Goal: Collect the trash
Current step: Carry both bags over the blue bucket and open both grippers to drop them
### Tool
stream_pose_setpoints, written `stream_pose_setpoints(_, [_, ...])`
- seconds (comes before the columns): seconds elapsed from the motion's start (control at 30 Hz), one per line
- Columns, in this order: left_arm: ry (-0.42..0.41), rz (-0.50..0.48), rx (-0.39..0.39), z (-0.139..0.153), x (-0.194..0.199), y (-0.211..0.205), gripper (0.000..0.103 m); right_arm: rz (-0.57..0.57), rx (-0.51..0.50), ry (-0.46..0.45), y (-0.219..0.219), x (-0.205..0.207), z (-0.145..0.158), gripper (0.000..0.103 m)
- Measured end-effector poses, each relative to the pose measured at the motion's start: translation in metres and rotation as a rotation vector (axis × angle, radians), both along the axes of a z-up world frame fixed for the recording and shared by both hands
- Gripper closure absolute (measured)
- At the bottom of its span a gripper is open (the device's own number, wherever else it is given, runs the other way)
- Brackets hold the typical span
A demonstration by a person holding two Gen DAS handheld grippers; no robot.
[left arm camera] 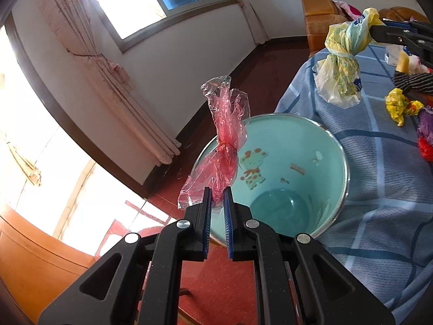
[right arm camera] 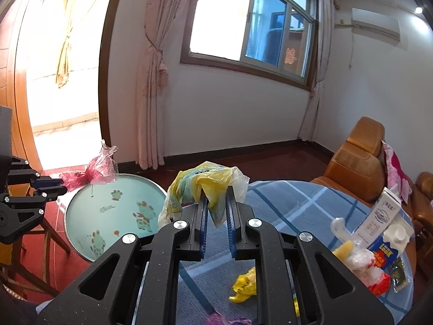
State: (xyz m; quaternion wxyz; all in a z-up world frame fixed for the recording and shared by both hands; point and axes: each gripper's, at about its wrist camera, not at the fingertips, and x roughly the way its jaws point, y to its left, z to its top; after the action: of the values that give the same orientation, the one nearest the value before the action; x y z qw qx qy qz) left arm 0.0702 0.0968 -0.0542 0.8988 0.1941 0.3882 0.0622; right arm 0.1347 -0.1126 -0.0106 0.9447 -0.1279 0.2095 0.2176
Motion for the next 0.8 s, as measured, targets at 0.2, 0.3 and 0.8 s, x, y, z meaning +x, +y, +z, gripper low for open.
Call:
stream_pose_setpoints(0.2, [0.006,0.016,0.007,-0.004,0.001,0.005,0.094,0.017,-0.009,0.008,0.009,0.002,-0.003,0.090])
stream_pose_setpoints(0.3, [0.010,0.021,0.011,-0.005,0.002,0.006,0.094,0.025,-0.014,0.013,0.010,0.003,-0.004,0.090])
stream_pose_setpoints(0.8, [0.026,0.038,0.033,-0.010,0.006,0.009,0.093,0.070,-0.035,0.033,0.023,0.003,-0.011,0.090])
